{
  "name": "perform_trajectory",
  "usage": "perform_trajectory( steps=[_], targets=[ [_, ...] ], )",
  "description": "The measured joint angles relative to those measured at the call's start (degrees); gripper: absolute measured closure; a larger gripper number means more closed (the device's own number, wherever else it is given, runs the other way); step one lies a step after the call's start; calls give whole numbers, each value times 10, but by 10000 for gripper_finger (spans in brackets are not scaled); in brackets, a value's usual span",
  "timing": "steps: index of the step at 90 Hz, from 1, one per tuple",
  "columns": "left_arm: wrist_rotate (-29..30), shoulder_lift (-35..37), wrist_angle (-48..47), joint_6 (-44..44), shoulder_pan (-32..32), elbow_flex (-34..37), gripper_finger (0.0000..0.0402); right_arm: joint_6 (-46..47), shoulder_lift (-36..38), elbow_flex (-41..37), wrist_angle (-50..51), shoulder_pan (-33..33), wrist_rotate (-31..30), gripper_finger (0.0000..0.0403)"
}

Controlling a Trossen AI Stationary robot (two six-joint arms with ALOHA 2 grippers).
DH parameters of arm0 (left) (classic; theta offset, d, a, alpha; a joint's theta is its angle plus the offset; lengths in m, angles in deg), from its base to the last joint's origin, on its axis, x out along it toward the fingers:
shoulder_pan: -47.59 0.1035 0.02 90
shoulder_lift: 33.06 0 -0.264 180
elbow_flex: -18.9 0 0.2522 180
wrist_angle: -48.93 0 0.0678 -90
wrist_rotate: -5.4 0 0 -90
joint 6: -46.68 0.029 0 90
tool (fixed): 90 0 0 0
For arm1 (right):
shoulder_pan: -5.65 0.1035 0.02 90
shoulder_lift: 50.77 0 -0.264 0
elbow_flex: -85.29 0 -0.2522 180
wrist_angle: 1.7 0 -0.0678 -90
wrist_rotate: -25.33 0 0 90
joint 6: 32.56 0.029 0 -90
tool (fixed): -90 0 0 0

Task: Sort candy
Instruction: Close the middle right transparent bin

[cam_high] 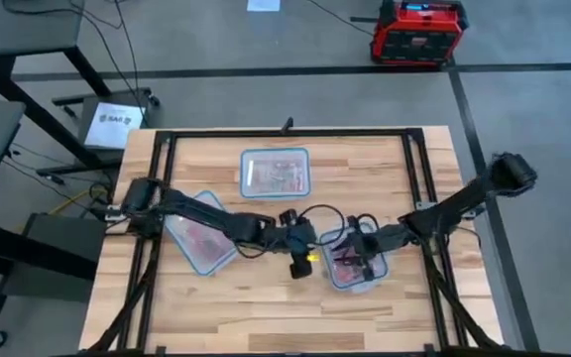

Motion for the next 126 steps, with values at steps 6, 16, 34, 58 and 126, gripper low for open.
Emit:
perform_trajectory(
  steps=[6,16,34,58,126],
  targets=[
    [5,3,51,25,3,-2,283,8,48,22,127,5,-15,298],
    [-3,-30,139,60,24,-1,283,69,115,55,265,5,-36,298],
    [8,-73,143,77,60,-1,283,267,140,58,304,51,-42,298],
    [-36,-75,91,71,82,0,283,360,26,59,289,101,-127,298],
    [-75,-60,64,38,80,2,283,439,-10,99,360,120,-97,298]
  ],
)
